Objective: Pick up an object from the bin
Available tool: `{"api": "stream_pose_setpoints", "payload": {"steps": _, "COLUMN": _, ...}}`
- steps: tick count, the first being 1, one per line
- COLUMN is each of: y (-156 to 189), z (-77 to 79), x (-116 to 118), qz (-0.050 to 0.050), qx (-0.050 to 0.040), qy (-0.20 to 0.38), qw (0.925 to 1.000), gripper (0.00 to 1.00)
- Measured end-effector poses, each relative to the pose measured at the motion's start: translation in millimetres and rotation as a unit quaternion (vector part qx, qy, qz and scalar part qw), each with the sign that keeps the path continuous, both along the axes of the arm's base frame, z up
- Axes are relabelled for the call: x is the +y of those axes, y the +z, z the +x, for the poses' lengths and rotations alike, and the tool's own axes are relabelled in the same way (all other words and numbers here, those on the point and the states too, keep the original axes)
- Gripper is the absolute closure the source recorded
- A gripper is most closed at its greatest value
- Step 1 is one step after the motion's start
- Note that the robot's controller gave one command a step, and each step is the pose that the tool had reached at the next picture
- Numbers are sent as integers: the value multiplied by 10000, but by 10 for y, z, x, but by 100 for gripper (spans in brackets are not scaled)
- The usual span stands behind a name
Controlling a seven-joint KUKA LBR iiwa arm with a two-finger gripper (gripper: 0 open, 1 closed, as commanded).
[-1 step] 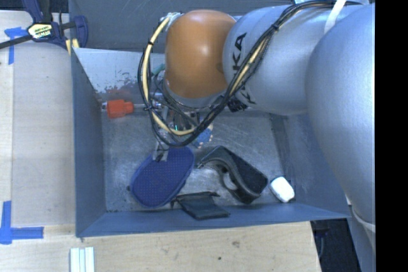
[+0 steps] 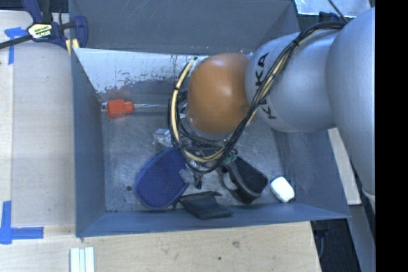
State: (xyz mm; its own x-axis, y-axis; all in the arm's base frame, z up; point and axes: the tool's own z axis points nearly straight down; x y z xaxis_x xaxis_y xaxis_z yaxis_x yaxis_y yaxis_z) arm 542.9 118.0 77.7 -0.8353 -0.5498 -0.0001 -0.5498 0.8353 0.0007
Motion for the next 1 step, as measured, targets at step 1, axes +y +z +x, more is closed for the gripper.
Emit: {"api": "stream_pose_setpoints", "payload": {"steps": 1, "y": 39, "z": 36, "x": 24, "qz": 27, "qx": -62, "qy": -7, "qw": 10000, "gripper": 100}}
